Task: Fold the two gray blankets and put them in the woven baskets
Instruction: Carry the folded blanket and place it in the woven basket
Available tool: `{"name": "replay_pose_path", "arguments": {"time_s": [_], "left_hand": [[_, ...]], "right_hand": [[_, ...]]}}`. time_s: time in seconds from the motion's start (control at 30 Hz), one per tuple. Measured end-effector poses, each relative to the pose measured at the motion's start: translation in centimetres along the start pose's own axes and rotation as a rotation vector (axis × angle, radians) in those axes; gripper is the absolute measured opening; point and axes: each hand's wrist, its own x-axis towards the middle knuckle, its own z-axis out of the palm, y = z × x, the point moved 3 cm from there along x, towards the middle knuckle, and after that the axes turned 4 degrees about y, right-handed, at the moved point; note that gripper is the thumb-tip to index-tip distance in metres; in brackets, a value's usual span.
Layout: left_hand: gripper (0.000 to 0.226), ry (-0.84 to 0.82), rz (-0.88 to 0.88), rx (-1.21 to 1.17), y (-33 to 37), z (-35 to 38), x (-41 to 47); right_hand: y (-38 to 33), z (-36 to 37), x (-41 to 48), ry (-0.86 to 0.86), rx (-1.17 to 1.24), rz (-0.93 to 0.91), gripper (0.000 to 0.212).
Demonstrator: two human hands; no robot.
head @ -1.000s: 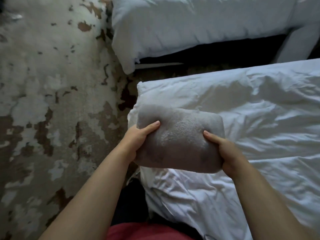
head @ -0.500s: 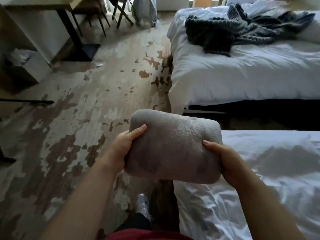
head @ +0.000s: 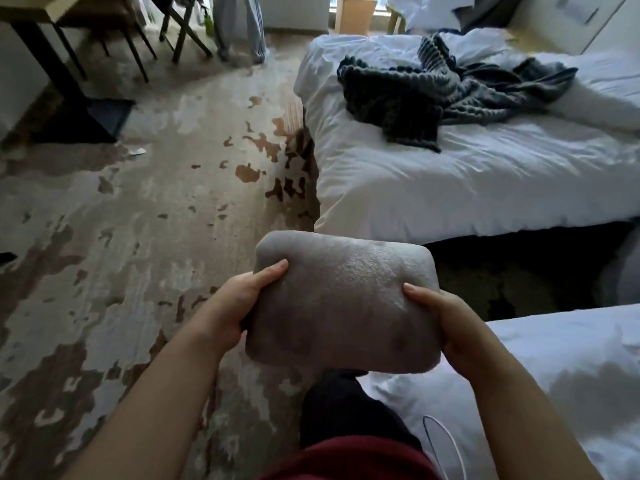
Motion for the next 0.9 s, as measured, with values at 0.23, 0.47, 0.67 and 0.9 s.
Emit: {"name": "replay_pose_path", "arguments": {"time_s": [0.23, 0.47, 0.67, 0.9], "left_hand": [[0.062, 0.111, -0.038, -0.034, 11.3, -1.5, 14.2], [0.054, 0.326, 0.003, -0.218, 23.5, -7.4, 21.8], [0.044, 0.410, 0.054, -0.227, 30.8, -14.9, 31.0], [0.042, 0.332, -0.027, -0.203, 42.0, -21.4, 47.6]], "right_hand": [[-10.5, 6.0, 16.8, -0.020, 0.045, 0.024, 0.053], [-22.8, 17.3, 30.2, -0.203, -0.088, 0.014, 0.053], [-27.6, 27.0, 41.4, -0.308, -0.144, 0.096, 0.045], [-35.7, 35.5, 55.1, -0.185, -0.188, 0.120, 0.054]]}}
